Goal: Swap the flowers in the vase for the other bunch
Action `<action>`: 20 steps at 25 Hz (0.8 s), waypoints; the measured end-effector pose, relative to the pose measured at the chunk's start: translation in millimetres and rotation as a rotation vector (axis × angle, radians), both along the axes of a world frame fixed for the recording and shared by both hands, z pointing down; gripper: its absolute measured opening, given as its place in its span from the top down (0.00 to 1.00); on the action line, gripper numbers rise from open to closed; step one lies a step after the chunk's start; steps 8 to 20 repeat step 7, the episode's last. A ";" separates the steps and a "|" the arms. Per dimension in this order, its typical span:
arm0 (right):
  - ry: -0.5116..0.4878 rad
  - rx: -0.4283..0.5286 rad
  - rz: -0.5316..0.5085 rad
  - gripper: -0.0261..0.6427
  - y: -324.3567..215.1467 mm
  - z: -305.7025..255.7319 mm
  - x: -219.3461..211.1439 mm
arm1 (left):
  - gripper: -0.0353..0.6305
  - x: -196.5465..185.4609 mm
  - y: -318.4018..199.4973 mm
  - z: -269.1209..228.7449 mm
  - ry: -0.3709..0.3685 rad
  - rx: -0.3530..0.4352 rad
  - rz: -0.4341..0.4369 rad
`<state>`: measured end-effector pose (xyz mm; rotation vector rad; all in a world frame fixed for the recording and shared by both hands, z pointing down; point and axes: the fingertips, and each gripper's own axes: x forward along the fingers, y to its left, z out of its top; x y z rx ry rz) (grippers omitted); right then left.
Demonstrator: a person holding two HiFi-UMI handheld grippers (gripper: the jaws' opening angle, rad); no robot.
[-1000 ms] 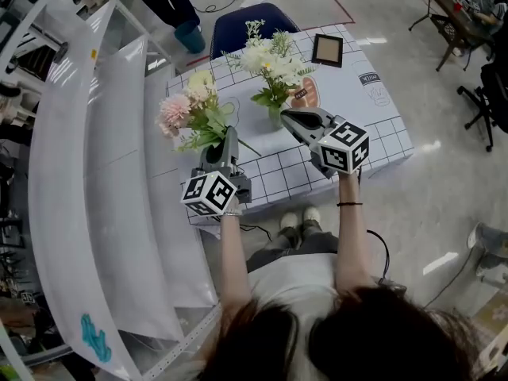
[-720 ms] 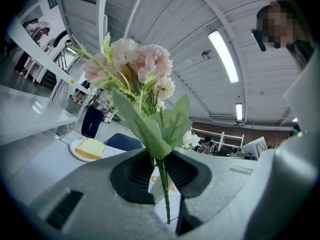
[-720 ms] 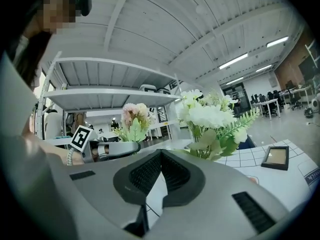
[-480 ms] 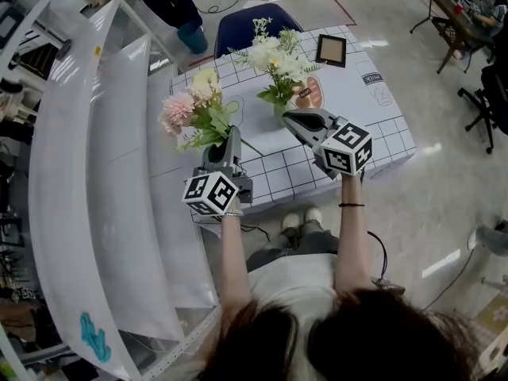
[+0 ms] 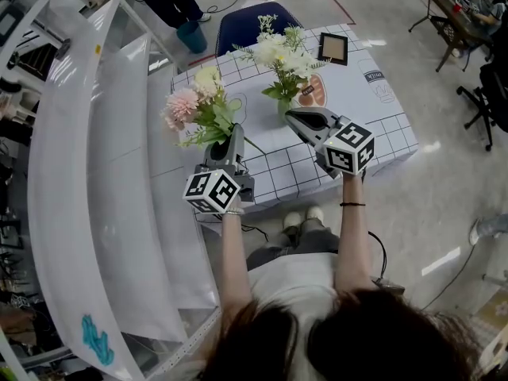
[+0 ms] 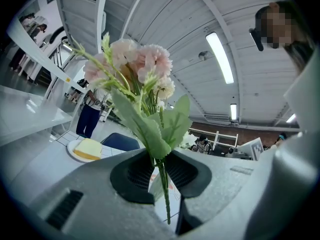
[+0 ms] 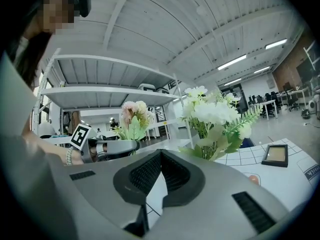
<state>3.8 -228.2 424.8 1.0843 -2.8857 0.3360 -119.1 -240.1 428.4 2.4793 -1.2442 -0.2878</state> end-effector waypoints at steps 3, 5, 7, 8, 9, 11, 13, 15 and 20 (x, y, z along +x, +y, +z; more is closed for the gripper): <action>-0.001 0.001 0.007 0.95 -0.5 1.1 -2.9 | 0.85 -1.4 -0.4 -0.2 0.008 0.004 0.010; -0.002 0.003 0.012 0.95 -1.3 0.7 -4.4 | 0.85 -2.0 -0.8 0.2 0.012 0.004 0.017; -0.003 0.006 0.017 0.95 -1.8 0.1 -5.6 | 0.85 -2.0 -1.0 0.5 0.014 0.005 0.025; -0.003 0.006 0.017 0.95 -1.8 0.1 -5.6 | 0.85 -2.0 -1.0 0.5 0.014 0.005 0.025; -0.003 0.006 0.017 0.95 -1.8 0.1 -5.6 | 0.85 -2.0 -1.0 0.5 0.014 0.005 0.025; -0.003 0.006 0.017 0.95 -1.8 0.1 -5.6 | 0.85 -2.0 -1.0 0.5 0.014 0.005 0.025; -0.003 0.006 0.017 0.95 -1.8 0.1 -5.6 | 0.85 -2.0 -1.0 0.5 0.014 0.005 0.025; -0.003 0.006 0.017 0.95 -1.8 0.1 -5.6 | 0.85 -2.0 -1.0 0.5 0.014 0.005 0.025; -0.003 0.006 0.017 0.95 -1.8 0.1 -5.6 | 0.85 -2.0 -1.0 0.5 0.014 0.005 0.025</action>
